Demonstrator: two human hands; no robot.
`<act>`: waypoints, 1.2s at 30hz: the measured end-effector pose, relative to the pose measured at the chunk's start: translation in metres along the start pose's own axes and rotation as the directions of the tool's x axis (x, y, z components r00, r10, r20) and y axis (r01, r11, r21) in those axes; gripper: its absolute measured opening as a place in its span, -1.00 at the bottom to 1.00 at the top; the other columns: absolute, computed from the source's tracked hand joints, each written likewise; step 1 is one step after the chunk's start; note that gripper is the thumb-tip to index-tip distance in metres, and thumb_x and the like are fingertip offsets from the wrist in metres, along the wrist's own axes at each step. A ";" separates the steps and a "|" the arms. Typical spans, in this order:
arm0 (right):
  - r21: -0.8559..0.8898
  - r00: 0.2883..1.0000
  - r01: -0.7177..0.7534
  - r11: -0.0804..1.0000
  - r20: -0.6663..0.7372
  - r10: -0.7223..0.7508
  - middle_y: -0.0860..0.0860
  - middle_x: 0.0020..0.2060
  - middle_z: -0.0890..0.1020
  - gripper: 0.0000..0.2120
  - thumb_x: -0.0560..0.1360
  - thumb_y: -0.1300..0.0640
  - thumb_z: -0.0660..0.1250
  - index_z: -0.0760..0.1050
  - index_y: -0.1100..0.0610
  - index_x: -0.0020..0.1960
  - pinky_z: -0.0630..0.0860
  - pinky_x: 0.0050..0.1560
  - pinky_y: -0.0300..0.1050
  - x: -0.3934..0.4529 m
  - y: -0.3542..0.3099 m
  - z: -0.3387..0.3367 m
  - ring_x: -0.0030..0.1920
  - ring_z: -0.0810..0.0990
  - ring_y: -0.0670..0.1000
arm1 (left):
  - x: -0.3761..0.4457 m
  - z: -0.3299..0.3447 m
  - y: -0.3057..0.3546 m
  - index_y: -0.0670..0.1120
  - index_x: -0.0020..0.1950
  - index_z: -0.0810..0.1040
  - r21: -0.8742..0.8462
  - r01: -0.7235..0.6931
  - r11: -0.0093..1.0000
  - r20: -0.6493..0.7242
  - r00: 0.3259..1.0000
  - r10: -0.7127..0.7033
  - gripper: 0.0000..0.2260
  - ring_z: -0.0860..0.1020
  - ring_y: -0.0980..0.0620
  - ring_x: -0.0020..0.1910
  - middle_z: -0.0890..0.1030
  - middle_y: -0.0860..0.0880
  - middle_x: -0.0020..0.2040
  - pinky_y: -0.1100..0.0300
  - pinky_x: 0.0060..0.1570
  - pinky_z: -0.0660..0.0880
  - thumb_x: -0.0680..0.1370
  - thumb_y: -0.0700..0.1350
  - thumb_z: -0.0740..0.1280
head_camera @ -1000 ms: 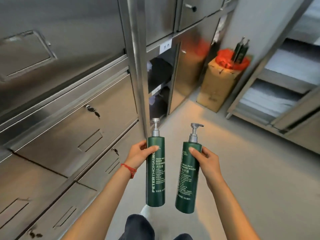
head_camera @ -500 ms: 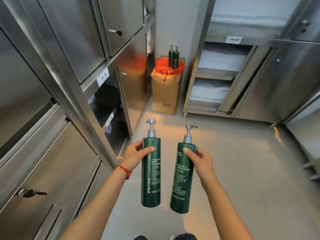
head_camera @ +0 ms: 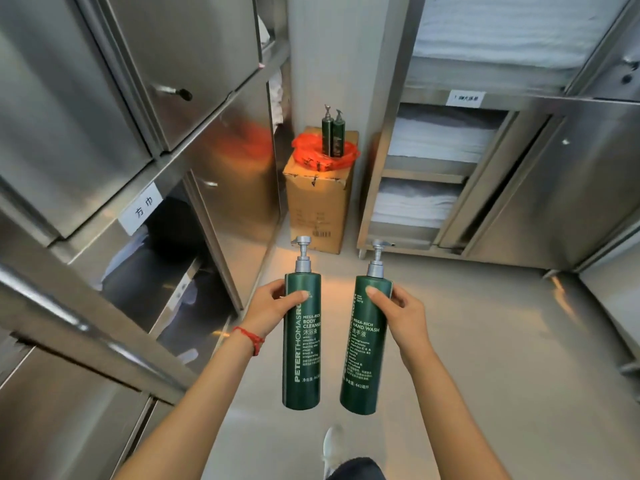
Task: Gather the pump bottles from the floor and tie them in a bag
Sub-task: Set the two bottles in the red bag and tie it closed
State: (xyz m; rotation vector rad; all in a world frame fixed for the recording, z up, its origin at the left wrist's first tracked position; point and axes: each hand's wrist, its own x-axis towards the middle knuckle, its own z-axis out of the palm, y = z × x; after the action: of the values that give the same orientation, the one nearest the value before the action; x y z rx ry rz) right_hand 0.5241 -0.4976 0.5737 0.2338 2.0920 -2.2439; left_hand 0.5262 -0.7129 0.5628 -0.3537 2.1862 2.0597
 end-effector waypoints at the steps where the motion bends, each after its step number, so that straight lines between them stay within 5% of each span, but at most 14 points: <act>1: 0.001 1.000 -0.001 1.000 0.006 0.001 -0.14 -0.37 0.70 -0.91 0.40 0.22 0.42 0.60 0.15 -0.10 0.49 -0.35 -0.38 0.018 -0.005 -0.002 -0.34 0.63 -0.19 | 0.015 0.005 0.006 -0.04 -0.10 0.57 -0.010 0.004 1.000 -0.014 1.000 -0.005 -0.89 0.60 -0.04 -0.16 0.63 -0.07 -0.15 0.15 -0.11 0.54 0.44 -0.24 0.38; 7: -0.017 0.998 -0.005 1.000 0.055 0.006 -0.14 -0.36 0.70 -0.92 0.39 0.21 0.42 0.61 0.06 -0.15 0.49 -0.35 -0.38 0.114 -0.031 -0.003 -0.33 0.63 -0.19 | 0.095 0.026 0.041 -0.07 -0.10 0.56 -0.037 0.008 0.999 -0.044 0.999 -0.009 -0.89 0.57 -0.09 -0.14 0.62 -0.16 -0.10 0.04 -0.06 0.52 0.45 -0.26 0.37; 13: -0.002 0.998 -0.018 1.000 0.054 0.018 -0.15 -0.35 0.70 -0.89 0.39 0.22 0.43 0.62 0.13 -0.07 0.50 -0.32 -0.38 0.206 -0.038 0.012 -0.32 0.63 -0.20 | 0.184 0.026 0.061 -0.04 -0.11 0.57 -0.031 -0.006 0.999 -0.040 0.999 0.005 -0.86 0.59 0.02 -0.22 0.63 -0.05 -0.17 0.27 -0.24 0.54 0.43 -0.27 0.38; 19: -0.011 1.000 -0.007 1.000 0.023 0.008 -0.16 -0.37 0.70 -0.92 0.40 0.22 0.41 0.61 0.08 -0.12 0.49 -0.34 -0.40 0.315 -0.047 0.042 -0.33 0.62 -0.21 | 0.303 0.006 0.078 -0.02 -0.12 0.58 -0.045 0.015 0.999 -0.021 1.000 -0.016 -0.84 0.59 -0.02 -0.18 0.64 -0.06 -0.15 0.15 -0.13 0.53 0.42 -0.28 0.39; 29: -0.047 1.000 -0.013 0.999 -0.026 0.011 -0.14 -0.33 0.71 -0.91 0.40 0.19 0.41 0.60 0.02 -0.14 0.51 -0.31 -0.39 0.486 -0.073 0.093 -0.28 0.65 -0.19 | 0.492 -0.026 0.130 0.04 -0.16 0.59 0.033 -0.032 0.999 0.016 0.999 0.031 -0.82 0.60 0.18 -0.27 0.64 0.05 -0.20 0.43 -0.34 0.49 0.40 -0.25 0.43; 36: -0.057 1.000 -0.008 0.998 -0.027 0.007 -0.17 -0.33 0.70 -0.91 0.40 0.19 0.42 0.61 0.02 -0.16 0.50 -0.32 -0.40 0.588 -0.077 0.102 -0.29 0.64 -0.20 | 0.596 -0.016 0.144 -0.21 0.02 0.57 0.021 -0.027 0.999 0.007 1.000 0.027 -0.78 0.58 0.14 -0.22 0.61 -0.06 -0.14 0.42 -0.25 0.50 0.40 -0.33 0.41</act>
State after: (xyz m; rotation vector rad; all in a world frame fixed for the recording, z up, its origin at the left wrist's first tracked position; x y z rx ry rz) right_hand -0.0739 -0.5605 0.5652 0.2688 2.1612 -2.1849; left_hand -0.0837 -0.7749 0.5584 -0.3161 2.2190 2.0468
